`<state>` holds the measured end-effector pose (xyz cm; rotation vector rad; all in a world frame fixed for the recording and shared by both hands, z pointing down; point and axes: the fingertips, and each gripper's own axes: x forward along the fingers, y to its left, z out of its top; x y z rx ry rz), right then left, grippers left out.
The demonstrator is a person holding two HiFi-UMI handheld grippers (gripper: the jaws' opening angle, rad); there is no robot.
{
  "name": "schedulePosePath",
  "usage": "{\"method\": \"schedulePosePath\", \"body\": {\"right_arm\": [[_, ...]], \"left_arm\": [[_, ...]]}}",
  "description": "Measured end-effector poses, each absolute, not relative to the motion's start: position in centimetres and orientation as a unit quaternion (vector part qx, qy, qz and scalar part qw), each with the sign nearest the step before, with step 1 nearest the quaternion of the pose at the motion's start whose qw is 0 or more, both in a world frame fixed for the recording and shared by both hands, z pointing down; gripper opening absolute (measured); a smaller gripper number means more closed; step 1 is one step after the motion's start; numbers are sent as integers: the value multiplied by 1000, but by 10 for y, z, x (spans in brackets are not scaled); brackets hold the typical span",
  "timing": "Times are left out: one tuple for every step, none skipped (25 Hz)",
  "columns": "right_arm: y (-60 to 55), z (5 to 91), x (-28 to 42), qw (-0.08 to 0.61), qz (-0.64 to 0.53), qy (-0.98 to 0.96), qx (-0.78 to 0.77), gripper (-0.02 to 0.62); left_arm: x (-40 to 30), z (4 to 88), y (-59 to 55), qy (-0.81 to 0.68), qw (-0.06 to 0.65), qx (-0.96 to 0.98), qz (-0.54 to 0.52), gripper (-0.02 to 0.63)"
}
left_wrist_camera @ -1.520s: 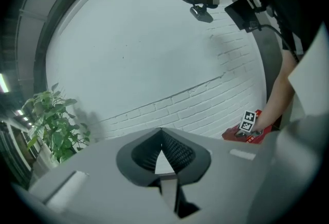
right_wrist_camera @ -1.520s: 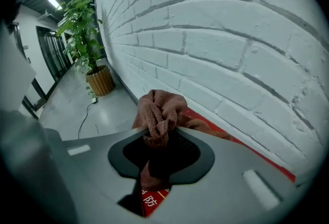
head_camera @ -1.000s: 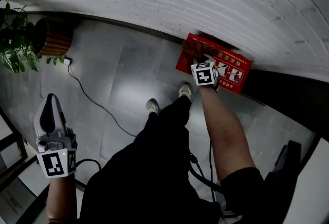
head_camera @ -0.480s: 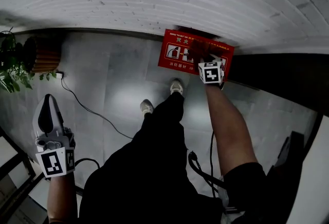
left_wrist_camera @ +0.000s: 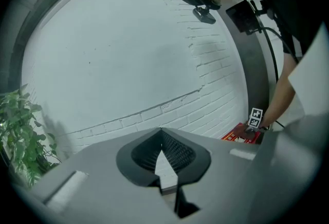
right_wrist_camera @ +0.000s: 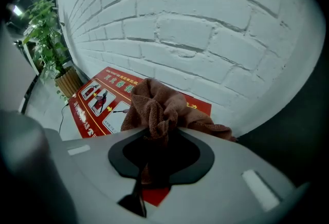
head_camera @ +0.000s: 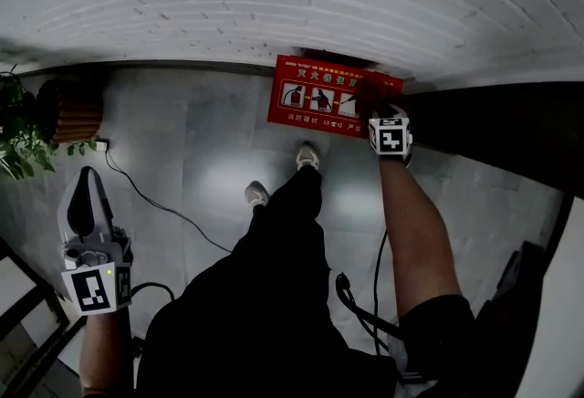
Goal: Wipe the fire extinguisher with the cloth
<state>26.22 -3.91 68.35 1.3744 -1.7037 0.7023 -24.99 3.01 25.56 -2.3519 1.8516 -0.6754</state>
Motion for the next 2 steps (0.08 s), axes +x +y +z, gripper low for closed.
{"method": "schedulePosePath", "body": {"right_arm": [[-38, 682, 268, 411, 279, -673, 548, 80], [-37, 681, 274, 413, 279, -670, 550, 80]], "left_arm": [[-248, 256, 29, 602, 37, -767, -220, 0], [-246, 256, 27, 601, 37, -767, -219, 0]]}}
